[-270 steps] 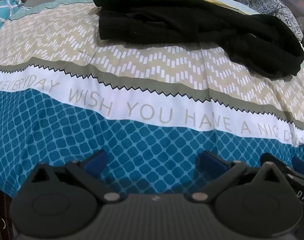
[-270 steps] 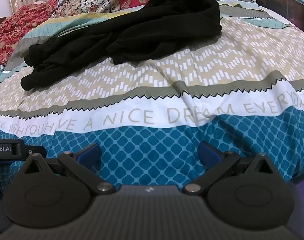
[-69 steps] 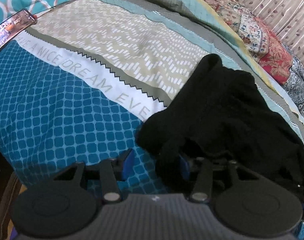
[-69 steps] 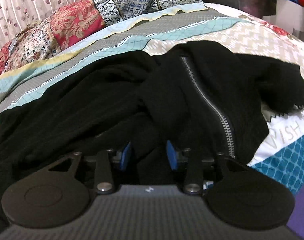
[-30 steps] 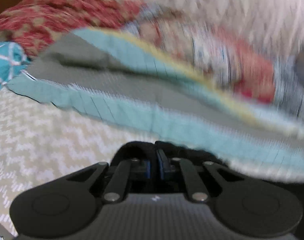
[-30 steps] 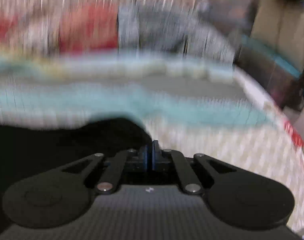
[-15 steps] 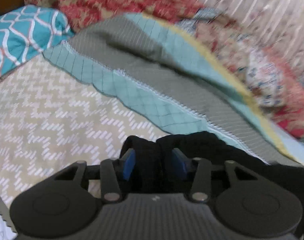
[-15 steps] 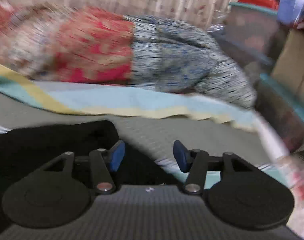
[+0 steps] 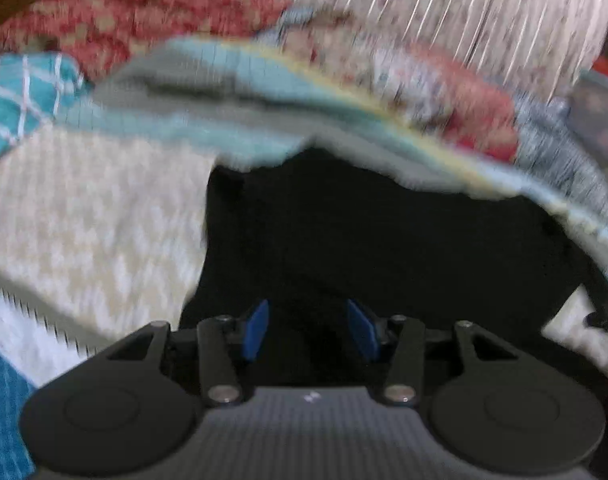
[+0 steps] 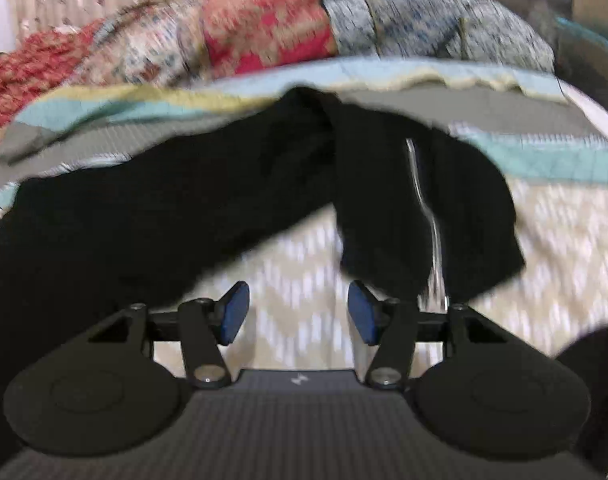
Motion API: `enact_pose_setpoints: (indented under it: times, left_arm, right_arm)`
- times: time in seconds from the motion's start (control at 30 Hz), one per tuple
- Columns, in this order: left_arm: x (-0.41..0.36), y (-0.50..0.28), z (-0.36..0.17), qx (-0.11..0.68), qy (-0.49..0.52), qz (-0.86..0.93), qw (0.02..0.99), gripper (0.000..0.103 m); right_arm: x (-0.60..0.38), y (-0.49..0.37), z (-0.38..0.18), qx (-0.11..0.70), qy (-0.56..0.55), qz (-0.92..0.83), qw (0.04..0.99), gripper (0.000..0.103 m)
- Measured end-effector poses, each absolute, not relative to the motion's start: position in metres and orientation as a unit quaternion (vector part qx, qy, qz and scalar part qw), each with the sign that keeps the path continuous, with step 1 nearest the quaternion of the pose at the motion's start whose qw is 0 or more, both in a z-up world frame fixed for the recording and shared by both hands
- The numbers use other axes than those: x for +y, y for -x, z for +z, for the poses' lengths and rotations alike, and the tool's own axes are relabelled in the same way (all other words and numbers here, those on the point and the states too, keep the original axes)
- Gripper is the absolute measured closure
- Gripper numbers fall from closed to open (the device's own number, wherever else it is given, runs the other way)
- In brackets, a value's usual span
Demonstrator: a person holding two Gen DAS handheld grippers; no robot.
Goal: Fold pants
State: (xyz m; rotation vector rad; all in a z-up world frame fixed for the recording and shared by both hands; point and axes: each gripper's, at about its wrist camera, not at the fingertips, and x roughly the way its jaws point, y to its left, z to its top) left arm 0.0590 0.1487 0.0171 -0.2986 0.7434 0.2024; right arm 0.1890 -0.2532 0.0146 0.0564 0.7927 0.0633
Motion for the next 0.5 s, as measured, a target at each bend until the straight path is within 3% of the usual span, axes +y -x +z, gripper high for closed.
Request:
enact_pose_setpoints:
  times: [0.17,0.33,0.5]
  left_arm:
    - [0.135,-0.044,-0.011,0.335,0.084,0.104,0.933,0.058]
    - [0.106,-0.05,-0.022,0.328,0.003,0.118,0.937,0.039]
    - [0.104,-0.048,-0.021,0.324,0.007,0.112,0.939,0.037]
  right_arm:
    - [-0.26,-0.171,-0.008,0.346,-0.033,0.03,0.937,0.044]
    - [-0.265,-0.168,-0.013,0.32,-0.05,0.036,0.945,0.043]
    - [-0.265,-0.166,-0.015,0.314,-0.054,0.037,0.947,0.042]
